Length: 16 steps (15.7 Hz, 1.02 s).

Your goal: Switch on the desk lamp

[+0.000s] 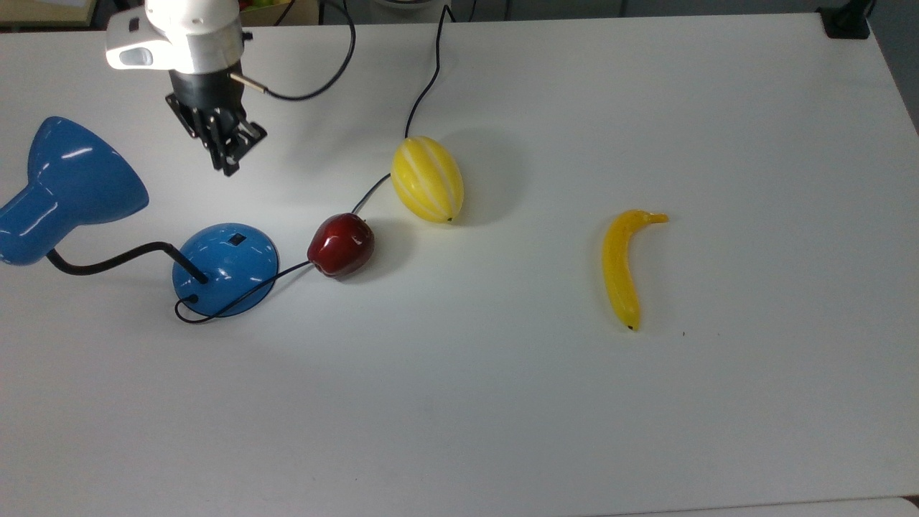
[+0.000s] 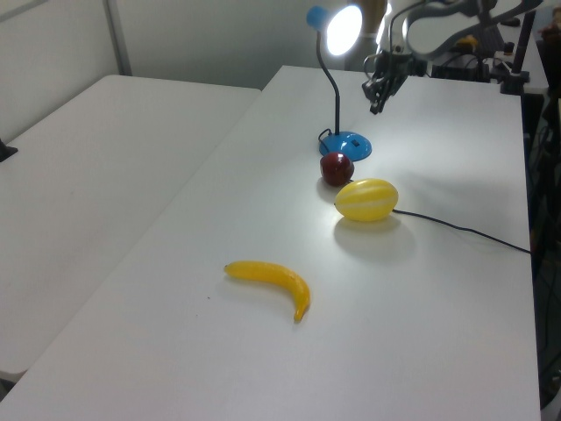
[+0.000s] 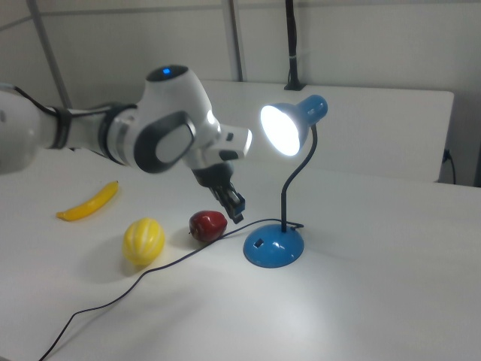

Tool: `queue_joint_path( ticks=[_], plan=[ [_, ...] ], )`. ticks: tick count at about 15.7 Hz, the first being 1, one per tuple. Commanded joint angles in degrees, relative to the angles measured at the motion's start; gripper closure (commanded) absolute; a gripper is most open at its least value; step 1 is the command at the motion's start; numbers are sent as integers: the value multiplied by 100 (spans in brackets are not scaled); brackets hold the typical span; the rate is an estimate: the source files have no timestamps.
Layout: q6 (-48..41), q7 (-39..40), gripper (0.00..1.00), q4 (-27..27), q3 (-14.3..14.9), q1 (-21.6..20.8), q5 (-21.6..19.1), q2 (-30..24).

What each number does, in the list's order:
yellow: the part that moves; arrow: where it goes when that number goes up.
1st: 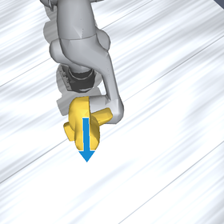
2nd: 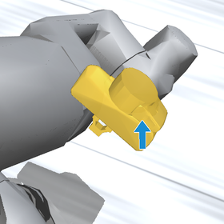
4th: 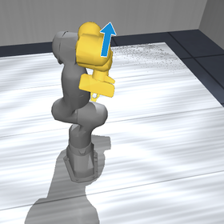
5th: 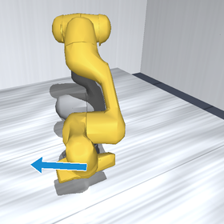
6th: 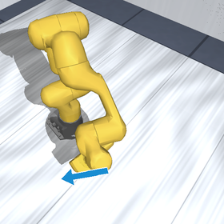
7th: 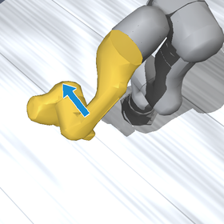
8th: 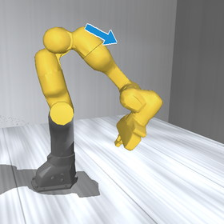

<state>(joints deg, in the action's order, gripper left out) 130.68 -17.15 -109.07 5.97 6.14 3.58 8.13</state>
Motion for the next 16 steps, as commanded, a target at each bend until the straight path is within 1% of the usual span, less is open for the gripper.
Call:
queue_joint_path(
  ticks=[1,3,4,5,6,7,8,10,14,16],
  plan=[
    [-822,133,52,-299,9,-314,11,-733],
    [-1454,238,23,-168,9,-516,11,-927],
    [-1858,439,7,-37,18,-648,3,-997],
    [-2358,710,0,165,88,-832,-6,-1024],
    [-2946,1044,0,376,202,-973,-6,-1007],
    [-3370,1430,0,534,237,-1000,-23,-981],
    [-3539,1738,0,614,229,-957,-85,-963],
    [-3611,1987,0,711,255,-843,-374,-980],
    [-3778,2075,0,738,273,-816,-349,-980],
    [-3909,2312,0,842,264,-685,-340,-998]
  ],
)
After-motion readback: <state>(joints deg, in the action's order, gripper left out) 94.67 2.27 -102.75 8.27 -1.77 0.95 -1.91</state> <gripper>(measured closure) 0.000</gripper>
